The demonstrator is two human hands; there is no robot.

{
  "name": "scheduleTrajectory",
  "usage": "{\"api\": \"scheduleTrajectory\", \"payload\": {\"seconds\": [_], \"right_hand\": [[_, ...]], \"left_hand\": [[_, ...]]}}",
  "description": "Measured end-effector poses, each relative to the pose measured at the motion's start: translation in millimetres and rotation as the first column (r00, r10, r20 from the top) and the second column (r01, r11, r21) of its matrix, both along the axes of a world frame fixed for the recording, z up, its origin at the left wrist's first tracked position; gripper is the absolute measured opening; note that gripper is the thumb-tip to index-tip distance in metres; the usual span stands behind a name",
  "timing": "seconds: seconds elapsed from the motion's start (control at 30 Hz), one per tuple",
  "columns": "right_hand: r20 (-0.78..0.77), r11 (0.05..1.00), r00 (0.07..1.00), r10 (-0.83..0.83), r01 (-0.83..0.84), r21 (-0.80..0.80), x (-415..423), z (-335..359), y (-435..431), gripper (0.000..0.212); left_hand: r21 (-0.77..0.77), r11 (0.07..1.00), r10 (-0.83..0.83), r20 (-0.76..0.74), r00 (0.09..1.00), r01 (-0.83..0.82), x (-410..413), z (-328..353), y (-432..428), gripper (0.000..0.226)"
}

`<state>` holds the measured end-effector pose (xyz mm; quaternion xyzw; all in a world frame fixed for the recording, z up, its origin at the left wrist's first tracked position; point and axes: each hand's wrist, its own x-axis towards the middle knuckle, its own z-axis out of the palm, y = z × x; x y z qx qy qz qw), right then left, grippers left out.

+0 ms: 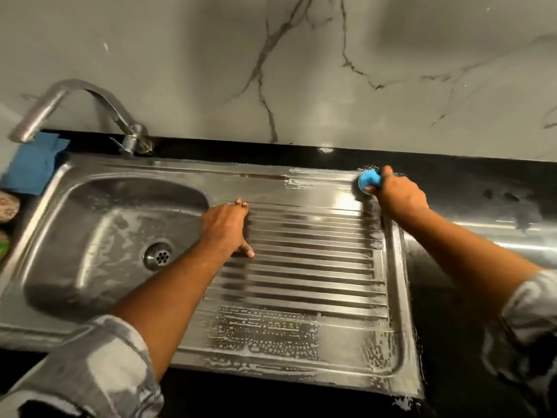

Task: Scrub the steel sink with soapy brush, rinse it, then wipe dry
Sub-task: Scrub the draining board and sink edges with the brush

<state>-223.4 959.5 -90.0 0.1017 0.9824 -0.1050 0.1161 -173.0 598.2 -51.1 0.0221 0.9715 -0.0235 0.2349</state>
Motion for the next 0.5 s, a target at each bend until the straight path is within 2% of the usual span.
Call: {"api": "scheduleTrajectory", "payload": {"seconds": [0.17,0.33,0.43,0.5], "right_hand": [[0.023,0.999,0.999,0.049,-0.049,-0.012,-22,-1,-89,0.040],[0.019,0.975,0.978,0.206,-0.203,-0.093,-48,-10,-237,0.055],[0.050,0.970,0.971,0.233,-0.228,-0.081,-50,-5,-236,0.054],[0.064,0.989,0.989,0.133,-0.128,-0.074,-42,0,-192,0.048]], "left_hand": [[0.002,0.998,-0.056,-0.033,0.998,0.056,-9,-14,-10,0.094],[0.007,0.997,-0.077,-0.036,0.996,0.078,-12,-24,-23,0.094],[0.016,0.997,-0.071,-0.072,0.995,0.073,-10,-25,-55,0.105],[0.017,0.996,-0.079,-0.125,0.989,0.082,-7,-30,-76,0.115]]}}
